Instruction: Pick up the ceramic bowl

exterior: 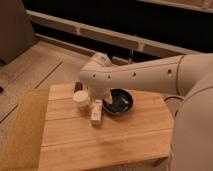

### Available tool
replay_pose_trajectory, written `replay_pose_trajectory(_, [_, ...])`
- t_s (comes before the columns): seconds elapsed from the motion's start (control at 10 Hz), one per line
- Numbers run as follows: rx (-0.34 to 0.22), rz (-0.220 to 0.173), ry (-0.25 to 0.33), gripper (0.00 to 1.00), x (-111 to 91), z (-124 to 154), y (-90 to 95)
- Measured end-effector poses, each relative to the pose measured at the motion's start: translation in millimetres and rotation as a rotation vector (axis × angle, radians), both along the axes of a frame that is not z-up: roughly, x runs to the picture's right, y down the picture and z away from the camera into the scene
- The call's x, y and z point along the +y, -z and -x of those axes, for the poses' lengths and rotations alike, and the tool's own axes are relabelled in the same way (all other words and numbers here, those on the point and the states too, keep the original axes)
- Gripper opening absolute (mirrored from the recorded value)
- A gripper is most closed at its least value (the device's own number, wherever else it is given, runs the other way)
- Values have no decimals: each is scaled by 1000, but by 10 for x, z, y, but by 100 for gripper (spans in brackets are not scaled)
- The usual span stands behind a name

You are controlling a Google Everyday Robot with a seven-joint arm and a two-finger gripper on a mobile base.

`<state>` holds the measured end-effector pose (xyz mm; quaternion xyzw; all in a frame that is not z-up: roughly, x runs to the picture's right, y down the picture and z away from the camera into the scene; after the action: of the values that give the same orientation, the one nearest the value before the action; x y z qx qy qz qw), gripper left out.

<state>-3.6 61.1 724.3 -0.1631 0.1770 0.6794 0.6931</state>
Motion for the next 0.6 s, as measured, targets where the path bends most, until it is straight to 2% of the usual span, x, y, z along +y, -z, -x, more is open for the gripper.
replay_pose_trajectory(0.3, [22, 3, -69, 65, 17, -431, -183])
replay_pose_trajectory(0.6, [14, 20, -113, 65, 16, -706, -368])
